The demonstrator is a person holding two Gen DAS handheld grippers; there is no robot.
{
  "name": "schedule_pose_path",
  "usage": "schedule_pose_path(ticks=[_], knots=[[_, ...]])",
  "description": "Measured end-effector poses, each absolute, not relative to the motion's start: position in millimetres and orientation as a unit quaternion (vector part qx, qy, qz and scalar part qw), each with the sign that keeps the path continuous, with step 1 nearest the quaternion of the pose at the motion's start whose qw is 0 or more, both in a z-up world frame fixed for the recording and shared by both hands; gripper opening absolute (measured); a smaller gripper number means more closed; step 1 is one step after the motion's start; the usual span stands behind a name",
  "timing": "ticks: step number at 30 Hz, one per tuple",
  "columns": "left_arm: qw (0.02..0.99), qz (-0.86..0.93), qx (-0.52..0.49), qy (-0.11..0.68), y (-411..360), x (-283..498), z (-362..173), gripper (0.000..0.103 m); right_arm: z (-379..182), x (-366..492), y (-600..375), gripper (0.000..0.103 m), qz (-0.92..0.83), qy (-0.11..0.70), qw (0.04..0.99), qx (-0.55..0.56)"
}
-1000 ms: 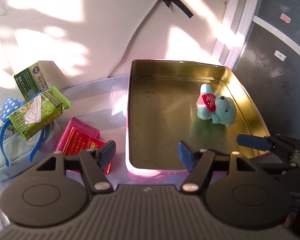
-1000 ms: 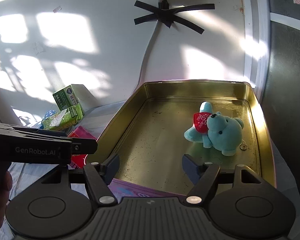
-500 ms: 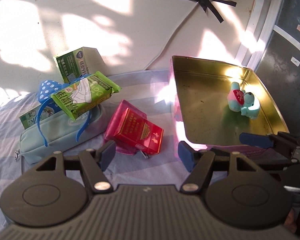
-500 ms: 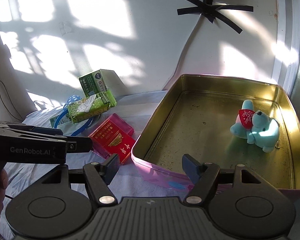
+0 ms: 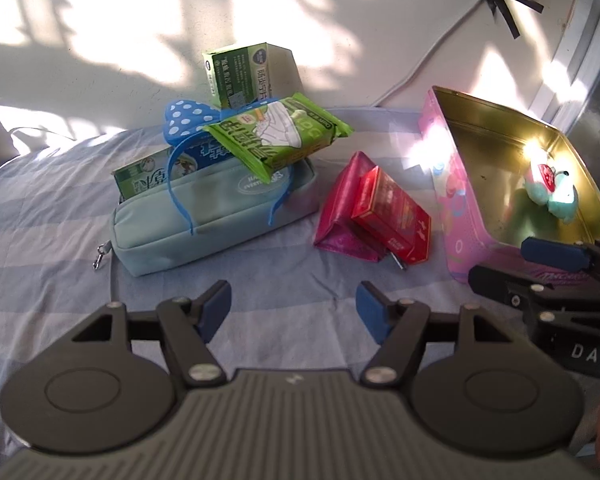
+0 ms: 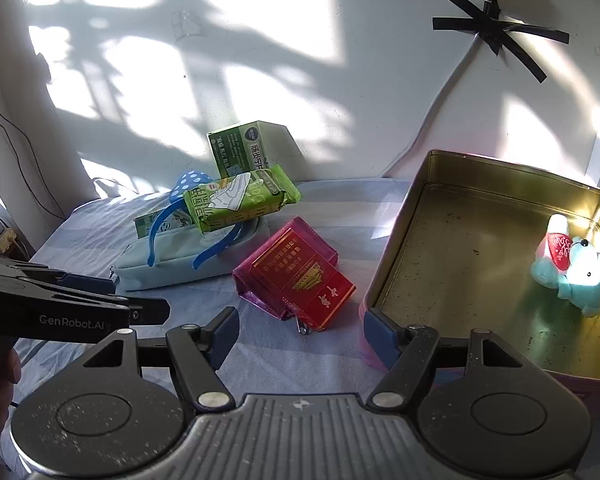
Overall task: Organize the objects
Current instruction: 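Withdraw the right tool from the tin back toward the red box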
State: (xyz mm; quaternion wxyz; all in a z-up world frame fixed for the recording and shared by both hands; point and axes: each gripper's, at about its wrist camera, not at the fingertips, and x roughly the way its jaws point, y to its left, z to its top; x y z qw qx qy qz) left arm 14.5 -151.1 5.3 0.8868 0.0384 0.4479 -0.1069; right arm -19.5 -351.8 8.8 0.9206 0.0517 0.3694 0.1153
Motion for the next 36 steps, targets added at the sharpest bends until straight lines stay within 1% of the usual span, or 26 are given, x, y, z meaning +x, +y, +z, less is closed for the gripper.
schedule_pose_path(ticks=[14, 23, 29, 31, 34, 36], knots=[[0.871, -0.073, 0.033, 0.484, -83, 22, -23, 0.071, -7, -10, -277, 0.069, 0.157, 0.398, 0.904, 0.018], [0.862, -0.055, 0.022, 0.504, -41, 32, -44, 0.073, -34, 8, -237, 0.069, 0.179, 0.448, 0.876, 0.008], [0.85, -0.025, -0.005, 0.526, -4, 41, -62, 0.073, -47, 31, -220, 0.068, 0.179, 0.463, 0.868, -0.001], [0.848, -0.014, -0.019, 0.53, 7, 43, -66, 0.073, -44, 38, -221, 0.066, 0.169, 0.455, 0.874, 0.0], [0.845, -0.001, -0.035, 0.534, 19, 46, -71, 0.073, -35, 46, -229, 0.066, 0.13, 0.42, 0.898, -0.026], [0.848, 0.0, -0.038, 0.529, 21, 47, -71, 0.077, -34, 51, -236, 0.067, 0.097, 0.403, 0.909, -0.049]])
